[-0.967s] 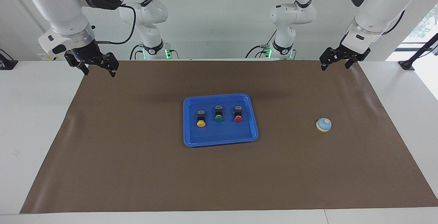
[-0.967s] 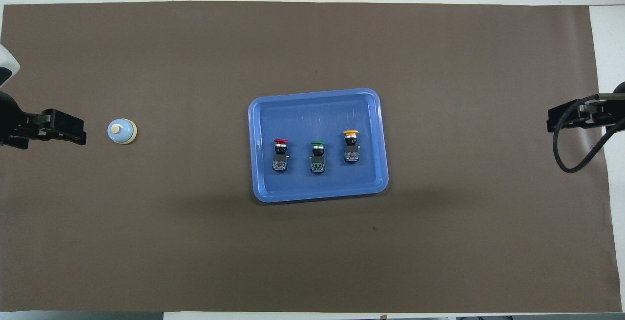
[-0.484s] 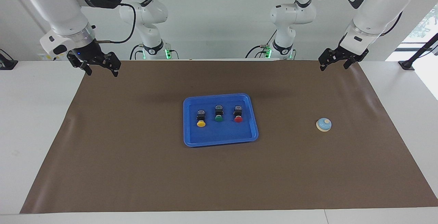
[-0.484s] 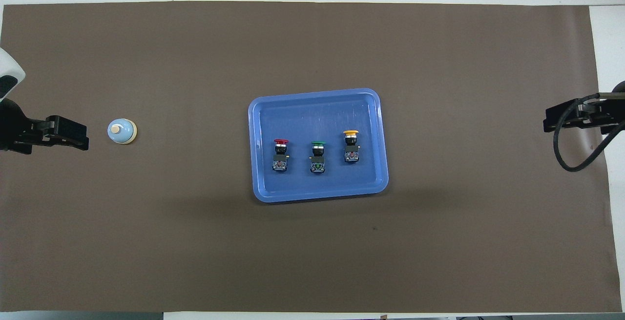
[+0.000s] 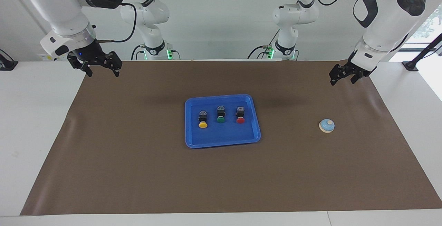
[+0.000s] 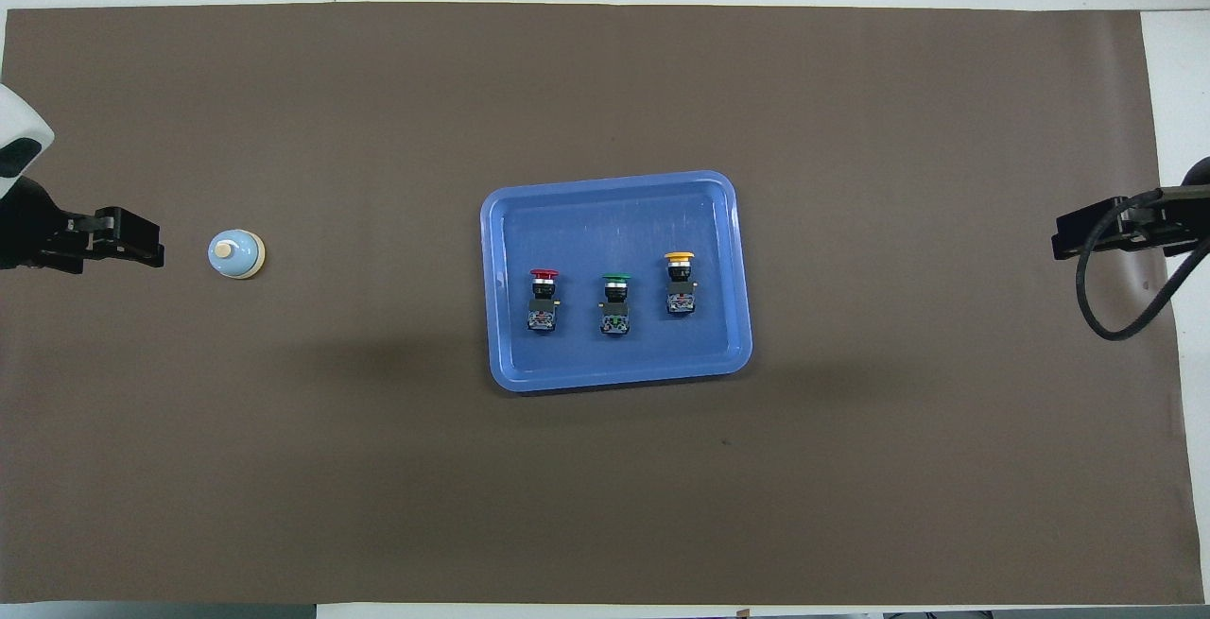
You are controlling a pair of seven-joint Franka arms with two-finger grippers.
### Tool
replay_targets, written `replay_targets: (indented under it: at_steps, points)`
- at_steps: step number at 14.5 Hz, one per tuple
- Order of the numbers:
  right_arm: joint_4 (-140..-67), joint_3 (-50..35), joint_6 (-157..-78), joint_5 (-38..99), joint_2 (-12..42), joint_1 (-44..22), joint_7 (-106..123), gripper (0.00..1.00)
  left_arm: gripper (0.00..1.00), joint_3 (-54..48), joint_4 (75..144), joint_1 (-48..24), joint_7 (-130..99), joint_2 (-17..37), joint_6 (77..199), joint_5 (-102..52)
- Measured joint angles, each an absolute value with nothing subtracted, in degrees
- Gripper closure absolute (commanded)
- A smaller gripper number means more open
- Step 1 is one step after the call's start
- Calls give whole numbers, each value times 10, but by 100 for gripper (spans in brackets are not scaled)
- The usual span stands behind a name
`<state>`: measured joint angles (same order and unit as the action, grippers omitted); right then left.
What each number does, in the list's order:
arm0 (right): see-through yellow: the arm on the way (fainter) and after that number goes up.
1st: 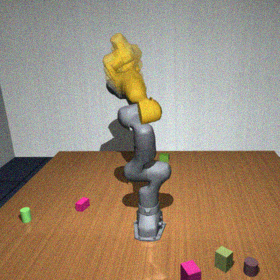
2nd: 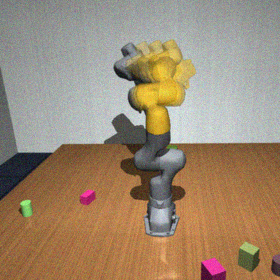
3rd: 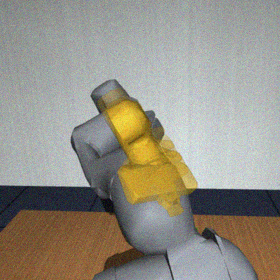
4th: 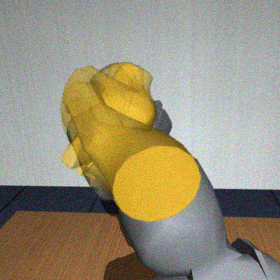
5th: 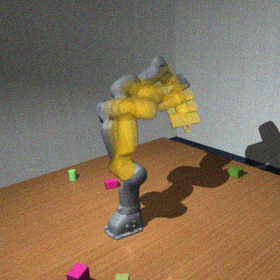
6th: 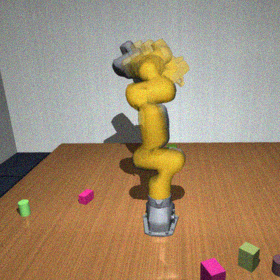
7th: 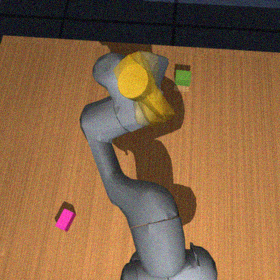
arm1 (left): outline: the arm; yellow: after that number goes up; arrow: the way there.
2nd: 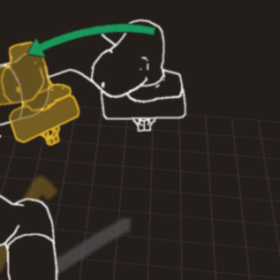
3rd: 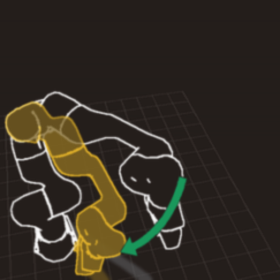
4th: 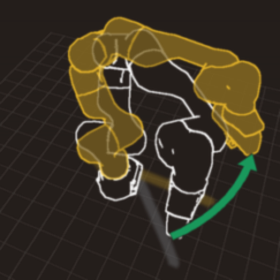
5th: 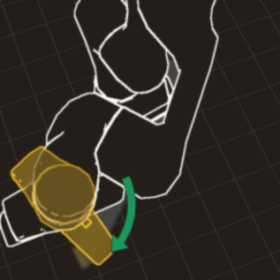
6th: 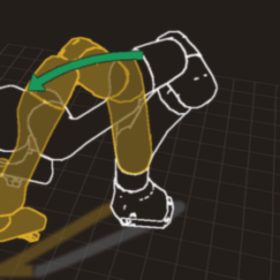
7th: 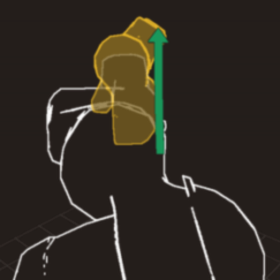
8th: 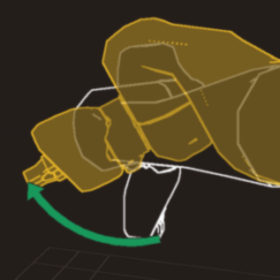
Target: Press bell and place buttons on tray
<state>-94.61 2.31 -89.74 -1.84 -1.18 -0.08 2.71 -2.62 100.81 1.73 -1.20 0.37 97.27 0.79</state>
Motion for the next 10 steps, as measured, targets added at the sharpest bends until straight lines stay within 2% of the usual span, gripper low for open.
replay_targets:
  at_steps: [10]
  points:
    - [-946,23,-897,-18,-12,-1,38,0,100,1,1013,19,-1,120,1113,8]
